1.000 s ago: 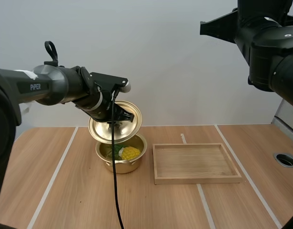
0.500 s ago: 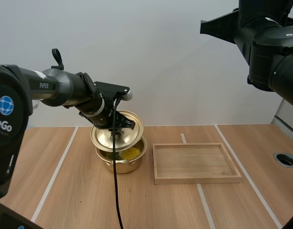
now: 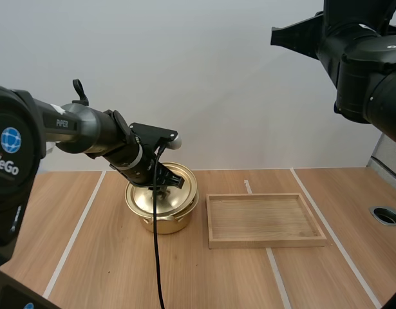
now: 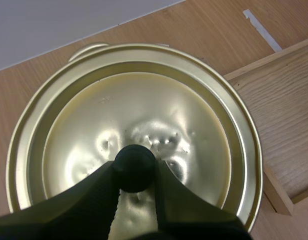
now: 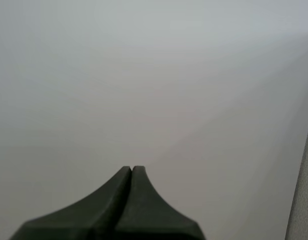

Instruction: Open the pot, put the pineapple inside, and close it

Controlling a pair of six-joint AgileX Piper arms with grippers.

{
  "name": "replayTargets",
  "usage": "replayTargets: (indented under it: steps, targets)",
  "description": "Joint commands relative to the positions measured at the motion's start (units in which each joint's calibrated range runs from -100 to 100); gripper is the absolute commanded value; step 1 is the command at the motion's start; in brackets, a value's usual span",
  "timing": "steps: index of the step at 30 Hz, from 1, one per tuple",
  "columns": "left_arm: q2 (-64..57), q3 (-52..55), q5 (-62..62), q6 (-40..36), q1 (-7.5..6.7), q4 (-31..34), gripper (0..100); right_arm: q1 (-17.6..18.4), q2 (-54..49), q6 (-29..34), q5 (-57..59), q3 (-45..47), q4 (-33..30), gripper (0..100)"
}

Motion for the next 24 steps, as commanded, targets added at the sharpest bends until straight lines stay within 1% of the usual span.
replayTargets:
  steps: [1, 14, 24]
  targets:
    - [-0.1, 0.2, -0.7, 0.4, -0.19, -1.2, 0, -0.3, -0.8, 0.1, -0.5, -0.1, 0.3, 0]
    - [4.8, 0.2, -0.6, 2.5, -0.19, -1.1, 0, -0.3, -0.8, 0.1, -0.5, -0.1, 0.3, 0]
    - [5.1, 0.2, -2.1, 2.7, -0.19, -0.8, 0, -0.3, -0.8, 0.1, -0.5, -0.1, 0.5, 0]
